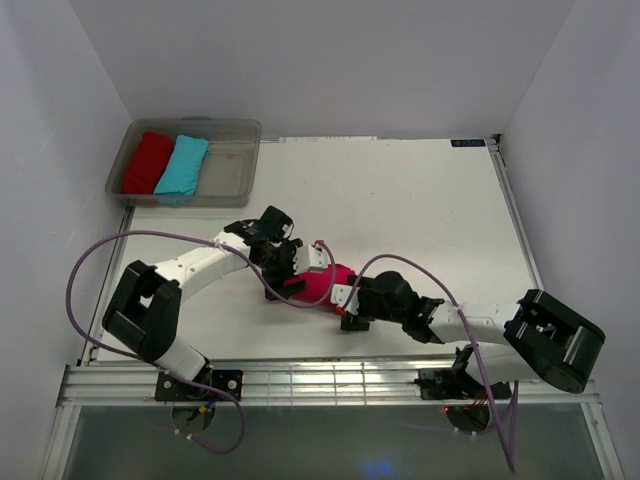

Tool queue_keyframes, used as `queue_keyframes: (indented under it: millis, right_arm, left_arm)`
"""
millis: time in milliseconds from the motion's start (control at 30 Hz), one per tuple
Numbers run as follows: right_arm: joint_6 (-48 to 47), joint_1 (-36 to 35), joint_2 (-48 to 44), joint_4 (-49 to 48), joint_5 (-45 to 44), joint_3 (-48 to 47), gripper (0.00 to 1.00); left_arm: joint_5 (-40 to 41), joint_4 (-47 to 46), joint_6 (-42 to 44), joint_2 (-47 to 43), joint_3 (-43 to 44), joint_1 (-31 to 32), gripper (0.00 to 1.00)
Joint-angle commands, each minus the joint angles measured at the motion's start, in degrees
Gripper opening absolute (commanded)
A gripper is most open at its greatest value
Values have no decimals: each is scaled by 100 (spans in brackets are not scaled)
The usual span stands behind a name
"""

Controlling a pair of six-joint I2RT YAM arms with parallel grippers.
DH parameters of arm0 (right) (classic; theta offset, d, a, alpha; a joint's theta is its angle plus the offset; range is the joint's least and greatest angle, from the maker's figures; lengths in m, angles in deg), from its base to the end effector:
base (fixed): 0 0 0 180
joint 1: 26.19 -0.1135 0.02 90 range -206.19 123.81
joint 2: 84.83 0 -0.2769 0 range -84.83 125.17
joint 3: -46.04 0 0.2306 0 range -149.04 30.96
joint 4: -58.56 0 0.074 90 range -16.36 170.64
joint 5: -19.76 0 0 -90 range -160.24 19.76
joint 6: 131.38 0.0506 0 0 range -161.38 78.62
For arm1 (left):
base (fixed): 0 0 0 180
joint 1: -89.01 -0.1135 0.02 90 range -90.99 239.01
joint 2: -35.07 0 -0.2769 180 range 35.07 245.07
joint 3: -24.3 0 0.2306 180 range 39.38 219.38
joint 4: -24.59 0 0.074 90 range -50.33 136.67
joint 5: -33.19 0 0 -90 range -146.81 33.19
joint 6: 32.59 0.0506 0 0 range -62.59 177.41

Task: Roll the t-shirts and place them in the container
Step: Pick up the T-shirt from the center of the board.

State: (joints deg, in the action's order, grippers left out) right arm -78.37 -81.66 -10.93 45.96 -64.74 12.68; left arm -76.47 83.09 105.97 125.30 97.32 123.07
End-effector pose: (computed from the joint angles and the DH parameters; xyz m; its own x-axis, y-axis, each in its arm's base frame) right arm 0.1254 0.1909 0.1714 0.3101 -0.6058 -0.7327 -0.8531 0.1627 -0.4957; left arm 0.2153 -0.1661 0.2043 -0.0844 0.9092 -0.4078 0.9964 0.0787 -0.0307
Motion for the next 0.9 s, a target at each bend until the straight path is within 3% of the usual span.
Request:
queue_keyframes:
  millis: [0,167,367,600,867]
  right_arm:
    - [559,228,88,-352,161,-281,81]
    - [1105,598,299,-106,593,-439,77]
    - [1836,870,589,-18,830,-580,72]
    - [2381,1230,292,-202,1269,-388,72]
    - [2311,1240,-149,-317,1463,-316,73]
  left_arm:
    - [-11,-649,23,-585,-80,4,89]
    - [-205,-834,355,-1436,-299,267,98]
    - [602,-1994,392,-1808,-1230,1022,98]
    - [1605,-3119,313,-1168,-1443,1392,98]
    - [1562,-2857,40,-305,-871,1392,98]
